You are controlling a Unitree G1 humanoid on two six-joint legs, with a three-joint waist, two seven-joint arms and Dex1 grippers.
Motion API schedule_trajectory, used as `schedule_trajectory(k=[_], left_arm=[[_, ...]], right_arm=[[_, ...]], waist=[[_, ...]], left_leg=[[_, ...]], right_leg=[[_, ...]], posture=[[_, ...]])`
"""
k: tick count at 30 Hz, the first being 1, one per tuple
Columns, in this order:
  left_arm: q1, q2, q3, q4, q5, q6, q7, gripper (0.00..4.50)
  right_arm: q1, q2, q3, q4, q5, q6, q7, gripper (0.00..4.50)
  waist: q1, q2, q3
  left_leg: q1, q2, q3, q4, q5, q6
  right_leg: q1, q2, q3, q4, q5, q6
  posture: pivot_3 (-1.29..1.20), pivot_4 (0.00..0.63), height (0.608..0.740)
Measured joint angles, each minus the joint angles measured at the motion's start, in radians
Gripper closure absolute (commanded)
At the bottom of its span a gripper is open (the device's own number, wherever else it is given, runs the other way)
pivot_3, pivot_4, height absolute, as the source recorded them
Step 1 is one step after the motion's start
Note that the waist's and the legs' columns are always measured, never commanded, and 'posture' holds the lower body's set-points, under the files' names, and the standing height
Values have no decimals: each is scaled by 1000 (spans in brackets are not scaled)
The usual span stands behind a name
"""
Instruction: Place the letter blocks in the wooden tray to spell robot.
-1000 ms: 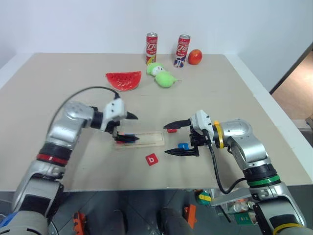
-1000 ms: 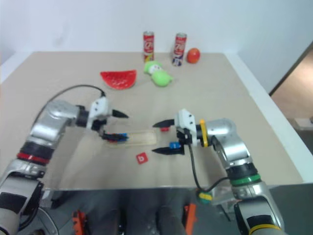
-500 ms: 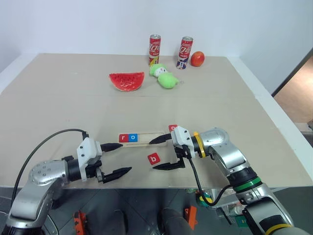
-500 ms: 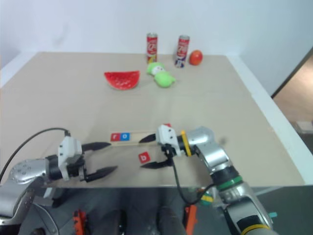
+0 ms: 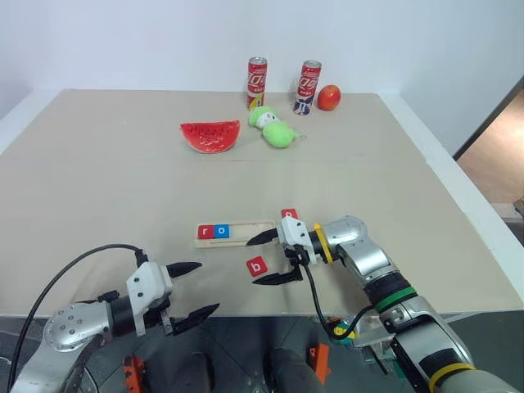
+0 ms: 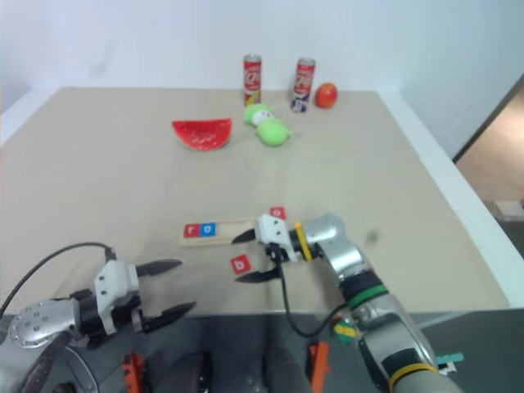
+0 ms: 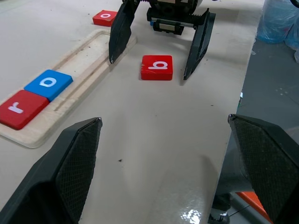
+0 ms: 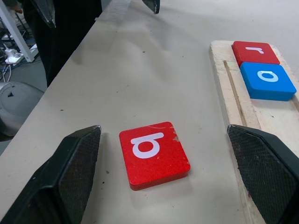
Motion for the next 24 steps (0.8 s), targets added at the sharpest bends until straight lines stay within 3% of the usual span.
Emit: schedule_trajectory(k=[12,15,16,17,19,20,24], left_arm=[[-6,9,-36,1,23,-21,22,19],[-24,10,-46,2,24,-20,38,19],[-24,10,-47,2,24,-20,39,0],[-23,11,-48,2,25,-20,39,0],[-19,16,-53,3,29,-20,38,0],[-17,19,-54,5,30,-21,39,0],[-18,20,-54,15,31,-21,41,0]], right_arm=[[59,-27,11,-74,-9,-19,13,261],[131,-27,-9,-185,-5,109,-86,261],[140,-28,-12,-199,-5,118,-95,657],[151,-31,-15,-215,-5,132,-107,657],[195,-40,-20,-296,-4,197,-152,1179],[244,-45,-24,-391,-5,267,-195,1796],[288,-47,-20,-502,-4,385,-267,2867]], waist=[[0,0,0],[0,0,0],[0,0,0],[-1,0,0],[-1,0,0],[0,0,-1],[0,-1,-1]], left_leg=[[0,0,0,0,0,0],[0,1,0,0,0,0],[0,1,0,0,0,0],[0,1,0,0,0,0],[0,1,0,-1,0,-1],[0,1,-1,-1,0,-1],[0,0,0,-1,-1,-1]], right_leg=[[0,0,0,0,0,0],[0,1,0,0,0,0],[0,1,0,0,0,0],[0,1,0,0,0,0],[-1,1,0,0,0,-1],[-1,1,0,0,-1,-1],[-1,0,0,0,-1,0]], posture=[[0,150,740],[0,150,740],[0,150,740],[0,150,740],[0,150,740],[0,150,740],[0,150,740]])
